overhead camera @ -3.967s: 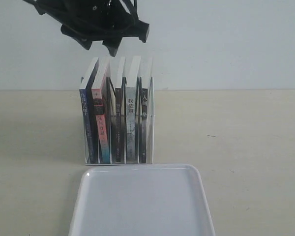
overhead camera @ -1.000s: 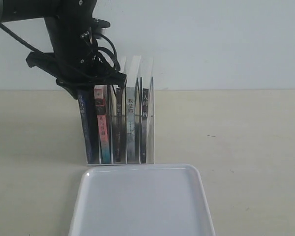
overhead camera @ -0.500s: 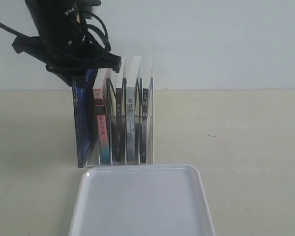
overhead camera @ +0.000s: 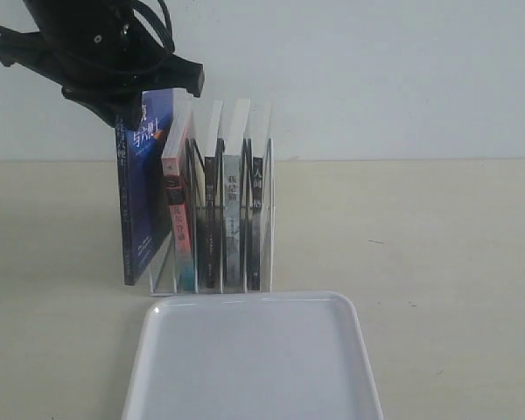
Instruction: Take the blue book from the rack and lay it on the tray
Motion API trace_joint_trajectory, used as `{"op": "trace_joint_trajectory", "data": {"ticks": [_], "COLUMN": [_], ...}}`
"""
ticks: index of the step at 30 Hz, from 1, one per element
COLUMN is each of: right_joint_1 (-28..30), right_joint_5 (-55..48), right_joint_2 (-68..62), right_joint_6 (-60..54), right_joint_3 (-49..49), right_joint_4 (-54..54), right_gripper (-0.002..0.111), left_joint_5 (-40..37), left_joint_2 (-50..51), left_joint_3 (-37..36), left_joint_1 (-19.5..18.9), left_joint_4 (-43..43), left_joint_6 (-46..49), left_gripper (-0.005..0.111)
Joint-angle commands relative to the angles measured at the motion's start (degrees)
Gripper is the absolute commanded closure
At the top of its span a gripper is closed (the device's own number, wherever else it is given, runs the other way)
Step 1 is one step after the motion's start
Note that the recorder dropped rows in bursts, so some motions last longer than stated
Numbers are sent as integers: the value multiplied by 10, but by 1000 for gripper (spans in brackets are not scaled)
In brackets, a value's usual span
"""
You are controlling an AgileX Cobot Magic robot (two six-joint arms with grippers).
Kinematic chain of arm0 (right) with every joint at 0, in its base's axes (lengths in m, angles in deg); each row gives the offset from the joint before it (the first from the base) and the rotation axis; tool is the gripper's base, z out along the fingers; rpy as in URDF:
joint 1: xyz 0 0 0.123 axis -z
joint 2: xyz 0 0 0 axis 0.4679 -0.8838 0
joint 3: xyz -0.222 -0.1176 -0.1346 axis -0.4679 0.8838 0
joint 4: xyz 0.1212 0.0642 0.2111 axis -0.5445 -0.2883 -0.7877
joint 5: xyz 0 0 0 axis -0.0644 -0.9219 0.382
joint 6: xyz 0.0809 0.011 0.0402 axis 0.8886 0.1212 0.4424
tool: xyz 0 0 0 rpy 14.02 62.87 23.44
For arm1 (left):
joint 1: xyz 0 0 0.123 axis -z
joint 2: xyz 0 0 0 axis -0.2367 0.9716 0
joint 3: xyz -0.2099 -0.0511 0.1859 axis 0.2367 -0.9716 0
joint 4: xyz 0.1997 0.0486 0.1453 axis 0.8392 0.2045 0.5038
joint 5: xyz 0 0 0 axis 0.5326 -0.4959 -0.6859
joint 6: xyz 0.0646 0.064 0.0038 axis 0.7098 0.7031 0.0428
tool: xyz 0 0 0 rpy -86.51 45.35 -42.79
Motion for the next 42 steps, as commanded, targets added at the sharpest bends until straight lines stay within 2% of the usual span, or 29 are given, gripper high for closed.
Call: {"op": "trace_joint_trajectory", "data": {"ticks": [1, 16, 38, 42], "right_joint_1": [2, 2, 2, 2], "right_joint_5": [6, 6, 6, 6], "right_joint_2": [3, 3, 3, 3], "right_joint_6": [-1, -1, -1, -1], "right_joint_3": [0, 0, 0, 0], "right_joint_4": [4, 4, 4, 4], "right_gripper": [107, 107, 107, 107], "left_joint_5": [3, 1, -7, 23], "left_joint_2": [-6, -90, -326, -380], "left_joint_3": [-2, -2, -3, -46], "left_joint_1": [0, 0, 0, 0], "left_joint_4": [13, -9, -96, -129], "left_joint_6": [9, 13, 14, 14], "left_gripper": [101, 103, 103, 103]}}
